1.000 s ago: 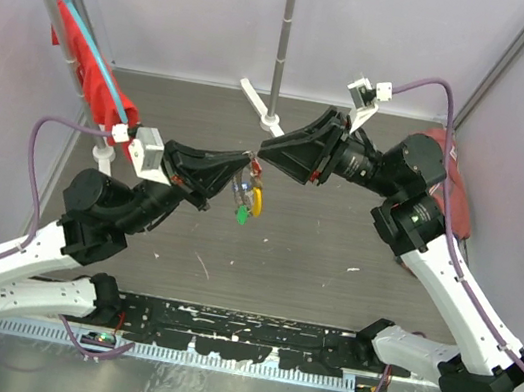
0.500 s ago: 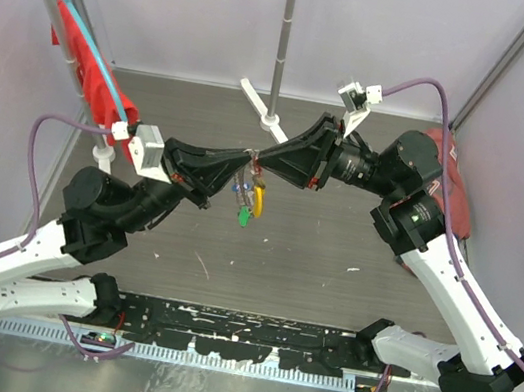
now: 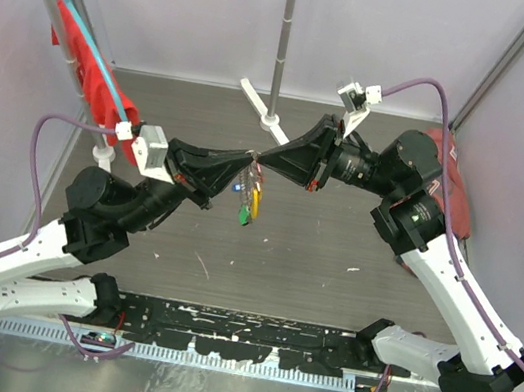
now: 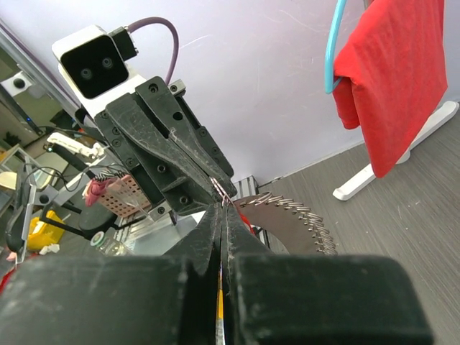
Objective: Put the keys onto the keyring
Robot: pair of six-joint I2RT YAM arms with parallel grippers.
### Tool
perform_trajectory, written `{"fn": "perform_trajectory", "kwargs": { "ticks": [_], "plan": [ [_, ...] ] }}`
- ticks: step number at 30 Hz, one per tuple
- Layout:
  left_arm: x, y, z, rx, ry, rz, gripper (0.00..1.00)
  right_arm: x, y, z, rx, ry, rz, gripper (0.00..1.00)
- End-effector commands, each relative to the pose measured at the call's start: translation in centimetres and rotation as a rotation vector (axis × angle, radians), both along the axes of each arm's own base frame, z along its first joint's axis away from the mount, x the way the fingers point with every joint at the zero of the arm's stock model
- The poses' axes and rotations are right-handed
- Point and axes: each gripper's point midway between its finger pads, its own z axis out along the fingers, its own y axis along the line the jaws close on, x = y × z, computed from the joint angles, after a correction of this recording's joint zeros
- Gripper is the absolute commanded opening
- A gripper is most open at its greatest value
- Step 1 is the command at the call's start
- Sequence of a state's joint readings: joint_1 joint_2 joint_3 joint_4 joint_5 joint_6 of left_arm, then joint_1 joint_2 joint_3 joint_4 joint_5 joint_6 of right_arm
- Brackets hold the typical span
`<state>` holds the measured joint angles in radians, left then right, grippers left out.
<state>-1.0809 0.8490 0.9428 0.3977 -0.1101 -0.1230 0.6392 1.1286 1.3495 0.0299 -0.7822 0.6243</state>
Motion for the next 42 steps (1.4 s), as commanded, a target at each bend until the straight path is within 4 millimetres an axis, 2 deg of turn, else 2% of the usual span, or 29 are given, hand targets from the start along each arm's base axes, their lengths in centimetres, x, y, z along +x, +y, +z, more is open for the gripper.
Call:
{"fn": "perform_trajectory", "kwargs": {
  "ticks": [1,20,42],
  "plan": [
    [-0.6,1.5,3.3,-0.073,-0.049,0.013,0.0,-0.7,-0.8,2.3,0.032,-0.086,-0.016,0.01],
    [-0.7,1.8,3.1,-0.067,-0.048,0.017,0.0,-0.1,-1.3,2.1,-0.045,-0.099,-0.078,0.01],
    [-1.0,1.5,3.4,-0.064,-0.063,0.002,0.0,0.5,-0.8,-0.1,-0.132,-0.036,-0.067,0.01]
  ]
}}
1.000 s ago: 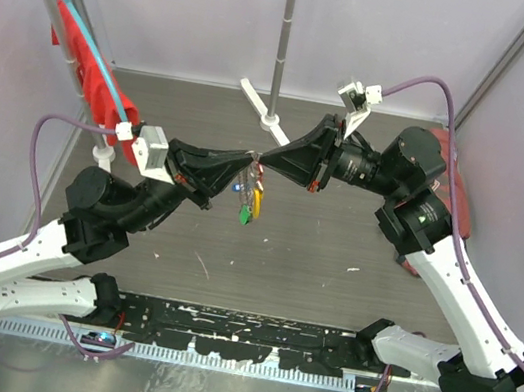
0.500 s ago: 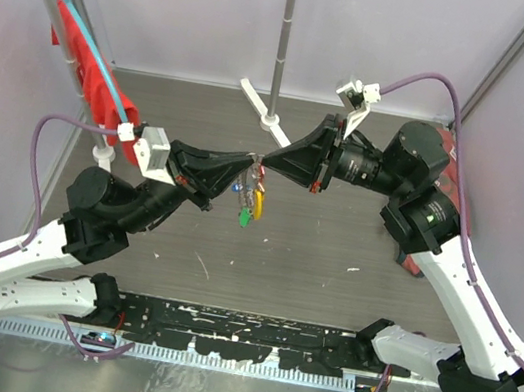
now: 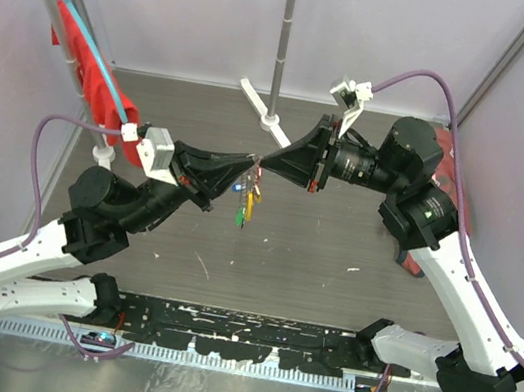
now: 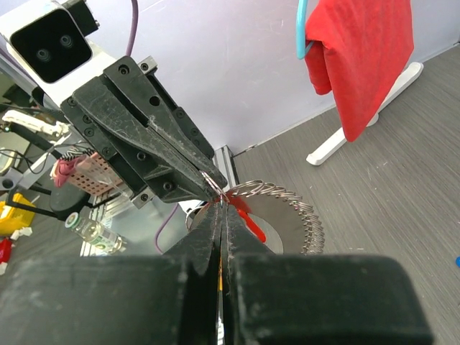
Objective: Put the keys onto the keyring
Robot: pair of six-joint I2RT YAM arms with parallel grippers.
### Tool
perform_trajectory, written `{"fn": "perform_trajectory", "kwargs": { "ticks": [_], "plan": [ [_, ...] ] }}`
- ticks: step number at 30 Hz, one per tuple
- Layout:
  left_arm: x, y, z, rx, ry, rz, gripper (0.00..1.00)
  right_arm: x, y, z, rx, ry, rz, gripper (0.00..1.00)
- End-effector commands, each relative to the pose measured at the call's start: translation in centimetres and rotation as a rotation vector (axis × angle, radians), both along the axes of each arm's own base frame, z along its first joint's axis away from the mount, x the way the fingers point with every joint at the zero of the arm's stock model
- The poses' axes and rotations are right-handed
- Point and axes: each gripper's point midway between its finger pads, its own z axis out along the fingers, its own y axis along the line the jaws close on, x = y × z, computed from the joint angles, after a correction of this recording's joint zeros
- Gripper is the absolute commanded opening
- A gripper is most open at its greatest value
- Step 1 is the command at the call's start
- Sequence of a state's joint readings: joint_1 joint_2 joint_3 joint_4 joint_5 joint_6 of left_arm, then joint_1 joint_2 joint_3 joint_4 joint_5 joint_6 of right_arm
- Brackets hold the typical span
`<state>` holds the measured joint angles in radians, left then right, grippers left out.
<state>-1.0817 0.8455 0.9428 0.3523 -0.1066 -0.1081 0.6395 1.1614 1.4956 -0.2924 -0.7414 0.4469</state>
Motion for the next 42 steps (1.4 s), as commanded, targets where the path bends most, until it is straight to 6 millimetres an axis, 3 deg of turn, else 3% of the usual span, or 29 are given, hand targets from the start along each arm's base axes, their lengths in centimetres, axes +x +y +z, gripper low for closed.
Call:
{"fn": "perform_trajectory", "kwargs": {
  "ticks": [1,26,42],
  "plan": [
    [-1.1,1.8,4.5,-0.111,-0.072,-0.002,0.0,-0.1,-0.3,1.1,0.012,-0.029,-0.007,0.01],
    [-1.0,1.8,4.4,-0.099,-0.076,0.004,0.0,-0.3,0.3,-1.1,-0.044,0.053,0.042,0.01],
    [-1.1,1.9,4.3,-0.091,-0.076,0.004,0.0,1.2,-1.2,0.6,-0.012,0.001,-0.095,0.01]
  ]
}}
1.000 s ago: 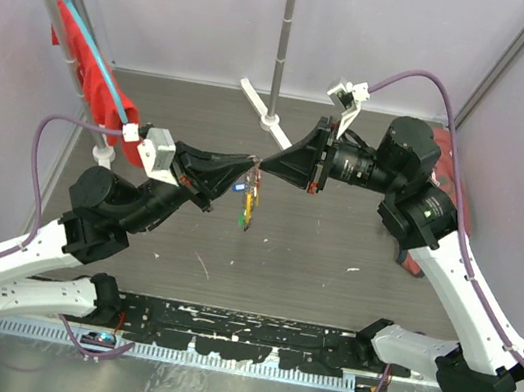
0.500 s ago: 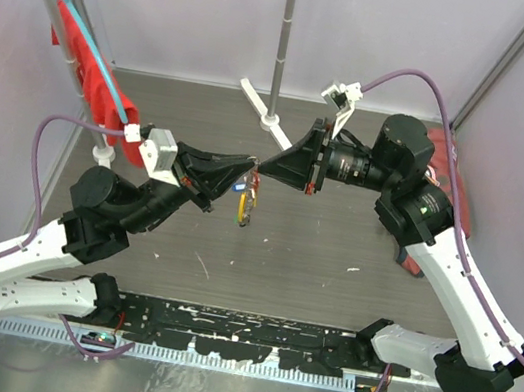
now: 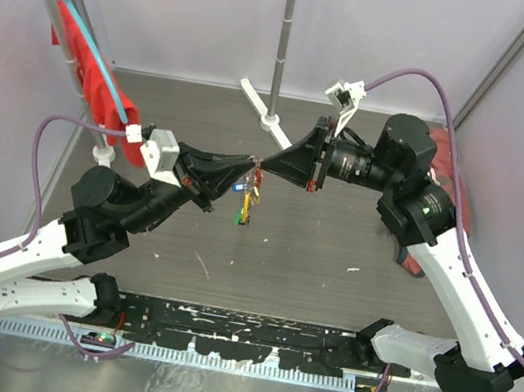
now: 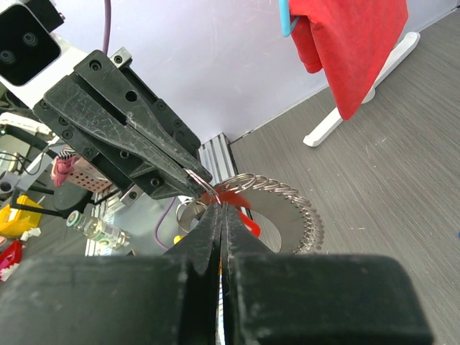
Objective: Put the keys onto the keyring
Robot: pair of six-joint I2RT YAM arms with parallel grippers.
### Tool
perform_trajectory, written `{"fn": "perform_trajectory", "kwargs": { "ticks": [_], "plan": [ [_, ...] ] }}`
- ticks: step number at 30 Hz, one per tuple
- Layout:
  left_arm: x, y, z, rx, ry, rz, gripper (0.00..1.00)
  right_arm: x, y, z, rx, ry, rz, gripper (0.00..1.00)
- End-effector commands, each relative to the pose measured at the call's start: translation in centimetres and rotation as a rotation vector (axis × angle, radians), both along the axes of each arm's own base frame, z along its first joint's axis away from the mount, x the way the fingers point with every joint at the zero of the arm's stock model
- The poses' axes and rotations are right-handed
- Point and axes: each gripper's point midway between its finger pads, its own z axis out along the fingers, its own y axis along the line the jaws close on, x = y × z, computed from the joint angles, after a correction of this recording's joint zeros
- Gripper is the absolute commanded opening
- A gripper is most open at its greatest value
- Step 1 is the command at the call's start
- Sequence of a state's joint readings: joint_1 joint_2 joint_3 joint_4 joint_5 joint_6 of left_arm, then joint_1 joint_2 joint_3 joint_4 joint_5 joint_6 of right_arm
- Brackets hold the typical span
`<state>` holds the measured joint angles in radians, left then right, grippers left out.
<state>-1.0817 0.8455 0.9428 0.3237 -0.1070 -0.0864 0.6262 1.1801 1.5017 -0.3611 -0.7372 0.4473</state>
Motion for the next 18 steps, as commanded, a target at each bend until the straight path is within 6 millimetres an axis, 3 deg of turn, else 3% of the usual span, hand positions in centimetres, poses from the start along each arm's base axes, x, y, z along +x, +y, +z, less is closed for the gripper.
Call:
{"fn": "perform_trajectory", "kwargs": {
  "ticks": [1,10,18],
  "plan": [
    [-1.3,2.0,5.0,-0.127,-0.074,-0.008,0.0,0.5,-1.3,2.3,0.036,-0.071,-0.086,0.01],
    [-1.4,1.9,4.8,-0.119,-0.074,-0.016,0.0,0.6,-1.3,2.8,0.046,-0.072,-0.083,0.01],
    [-1.6,1.5,4.9,-0.098,-0.085,-0.031,0.0,0.1,-0.7,1.6,0.019,-0.031,-0.02,0.01]
  ]
}}
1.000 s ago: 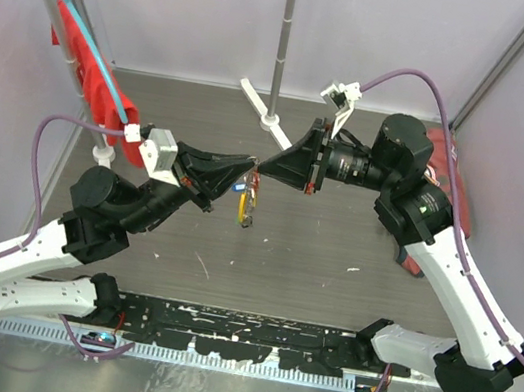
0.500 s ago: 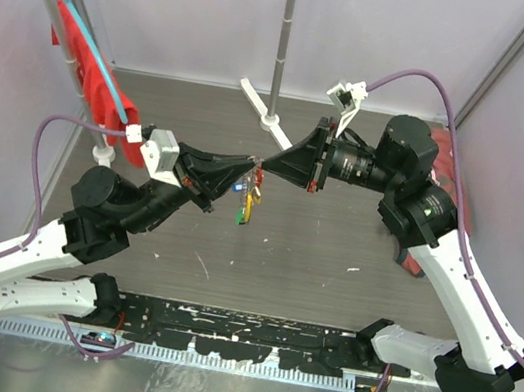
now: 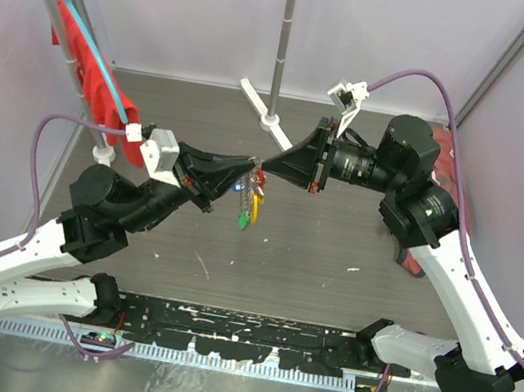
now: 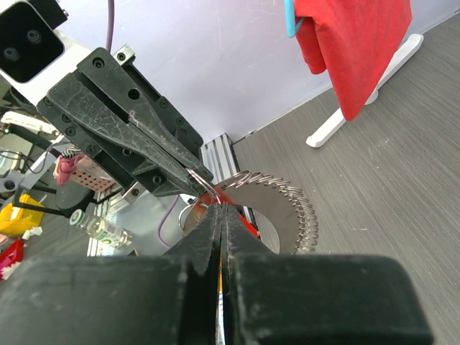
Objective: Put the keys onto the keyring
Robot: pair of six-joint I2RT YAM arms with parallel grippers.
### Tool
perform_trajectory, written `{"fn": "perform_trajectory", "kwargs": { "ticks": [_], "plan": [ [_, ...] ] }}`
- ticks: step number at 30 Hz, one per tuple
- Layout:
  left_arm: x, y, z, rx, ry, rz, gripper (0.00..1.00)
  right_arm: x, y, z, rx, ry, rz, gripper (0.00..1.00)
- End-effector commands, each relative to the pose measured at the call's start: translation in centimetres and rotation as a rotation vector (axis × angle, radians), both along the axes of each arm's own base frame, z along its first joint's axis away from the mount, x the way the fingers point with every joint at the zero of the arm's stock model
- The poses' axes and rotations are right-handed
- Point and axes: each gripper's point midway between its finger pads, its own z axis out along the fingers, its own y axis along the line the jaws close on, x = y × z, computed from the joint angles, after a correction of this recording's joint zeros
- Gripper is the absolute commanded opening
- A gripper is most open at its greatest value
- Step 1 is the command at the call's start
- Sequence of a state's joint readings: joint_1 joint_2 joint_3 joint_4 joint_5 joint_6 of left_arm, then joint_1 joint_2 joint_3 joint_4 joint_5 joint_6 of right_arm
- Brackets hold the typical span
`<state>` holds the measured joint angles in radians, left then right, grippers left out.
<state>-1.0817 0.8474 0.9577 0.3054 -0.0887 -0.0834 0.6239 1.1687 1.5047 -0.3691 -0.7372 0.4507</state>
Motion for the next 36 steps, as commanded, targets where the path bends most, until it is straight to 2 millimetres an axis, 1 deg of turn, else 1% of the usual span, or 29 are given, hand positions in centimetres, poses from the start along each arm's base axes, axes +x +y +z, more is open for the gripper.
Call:
{"fn": "perform_trajectory", "kwargs": {
  "ticks": [1,10,16,18,21,25,27,30,34,36],
  "plan": [
    [-1.3,1.7,4.7,-0.109,-0.079,-0.016,0.0,0.3,-0.4,1.1,0.01,-0.027,-0.01,0.01],
    [-1.3,1.7,4.8,-0.11,-0.081,-0.012,0.0,-0.3,0.0,-0.2,-0.029,0.019,0.056,0.01],
    [-1.2,1.6,4.8,-0.106,-0.081,-0.012,0.0,-0.2,0.2,-0.9,-0.045,0.029,0.061,0.09],
    [-1.2,1.5,4.7,-0.105,-0.079,-0.013,0.0,-0.1,0.0,-0.7,-0.043,0.01,0.052,0.14],
    [-1.2,1.5,4.7,-0.104,-0.078,-0.012,0.0,0.2,-0.6,0.3,-0.035,-0.059,0.005,0.28],
    [-1.1,1.5,4.5,-0.102,-0.072,-0.012,0.0,-0.1,-1.7,2.6,0.006,-0.181,-0.056,0.41],
    [-1.2,1.4,4.5,-0.102,-0.071,-0.015,0.0,-0.5,-2.1,3.6,0.035,-0.237,-0.06,0.44],
    [-1.3,1.3,4.5,-0.1,-0.07,-0.023,0.0,-1.5,-2.3,4.6,0.077,-0.339,-0.026,0.44],
    [-1.8,1.0,4.6,-0.088,-0.081,-0.053,0.0,-3.6,-2.6,4.9,0.093,-0.514,0.07,0.44],
    [-2.2,0.6,4.8,-0.078,-0.095,-0.083,0.0,-3.9,-2.7,4.8,0.084,-0.583,0.093,0.43]
  ]
}}
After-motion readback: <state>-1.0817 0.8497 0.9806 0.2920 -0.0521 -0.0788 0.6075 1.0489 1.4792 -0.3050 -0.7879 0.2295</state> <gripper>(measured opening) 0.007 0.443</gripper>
